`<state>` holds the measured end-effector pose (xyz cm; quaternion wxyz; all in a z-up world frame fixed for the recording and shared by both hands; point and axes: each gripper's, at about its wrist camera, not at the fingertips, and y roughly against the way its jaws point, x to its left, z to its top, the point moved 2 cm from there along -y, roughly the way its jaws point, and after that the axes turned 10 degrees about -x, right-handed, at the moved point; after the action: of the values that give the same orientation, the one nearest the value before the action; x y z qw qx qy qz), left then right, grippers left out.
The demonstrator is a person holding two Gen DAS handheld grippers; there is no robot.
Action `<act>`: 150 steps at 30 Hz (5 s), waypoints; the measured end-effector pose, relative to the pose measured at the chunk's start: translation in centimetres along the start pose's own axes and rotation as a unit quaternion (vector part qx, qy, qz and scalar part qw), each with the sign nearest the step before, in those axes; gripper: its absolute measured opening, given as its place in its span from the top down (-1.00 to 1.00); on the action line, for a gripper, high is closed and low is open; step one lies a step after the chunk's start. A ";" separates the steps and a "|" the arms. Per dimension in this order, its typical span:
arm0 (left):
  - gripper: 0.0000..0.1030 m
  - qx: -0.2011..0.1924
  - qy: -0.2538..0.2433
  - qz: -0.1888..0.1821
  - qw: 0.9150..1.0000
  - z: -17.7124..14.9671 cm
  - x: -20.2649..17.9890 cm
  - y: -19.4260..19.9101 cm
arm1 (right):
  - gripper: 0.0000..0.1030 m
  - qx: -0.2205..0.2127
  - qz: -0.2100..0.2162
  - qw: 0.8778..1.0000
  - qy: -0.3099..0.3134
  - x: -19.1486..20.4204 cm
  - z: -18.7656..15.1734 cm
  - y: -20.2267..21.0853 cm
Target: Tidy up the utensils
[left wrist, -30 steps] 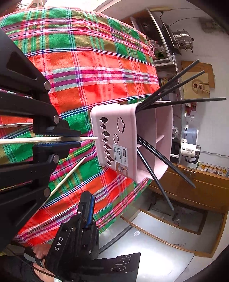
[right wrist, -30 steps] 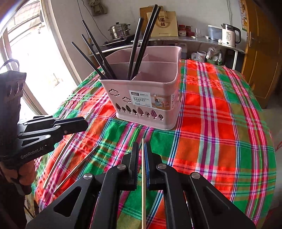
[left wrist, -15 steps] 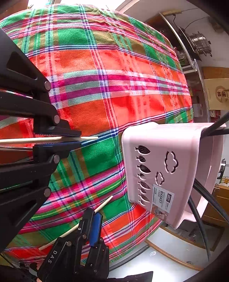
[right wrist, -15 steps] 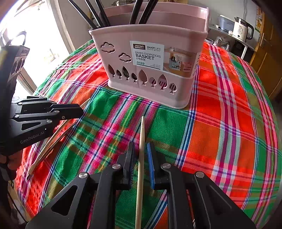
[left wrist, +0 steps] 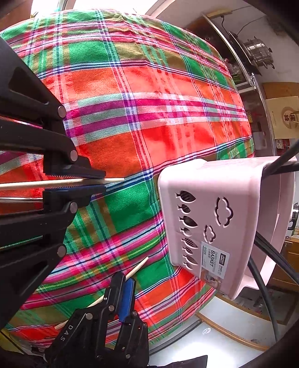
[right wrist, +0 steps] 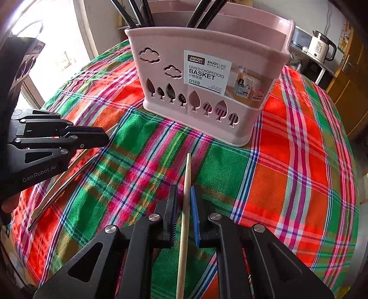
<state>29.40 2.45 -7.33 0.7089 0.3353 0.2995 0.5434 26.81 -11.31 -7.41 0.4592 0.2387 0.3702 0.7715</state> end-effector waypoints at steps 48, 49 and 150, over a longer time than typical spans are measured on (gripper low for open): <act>0.85 0.015 0.015 -0.011 1.000 -1.0 1.3 1.4 | 0.89 -0.081 0.035 0.996 -0.026 -0.4 1.3 5.4; 0.79 0.020 0.016 -0.013 1.000 -1.1 1.3 1.1 | 0.89 -0.080 0.035 0.996 -0.024 -0.3 1.2 5.4; 0.90 -0.176 0.000 -0.031 0.984 4.7 -1.4 14.7 | 0.88 -0.216 0.062 0.974 -0.027 -0.8 4.8 12.6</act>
<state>24.39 3.10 7.36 0.7734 0.1954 0.2096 0.5655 23.88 -14.14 5.48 0.4614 0.1772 0.1666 0.8532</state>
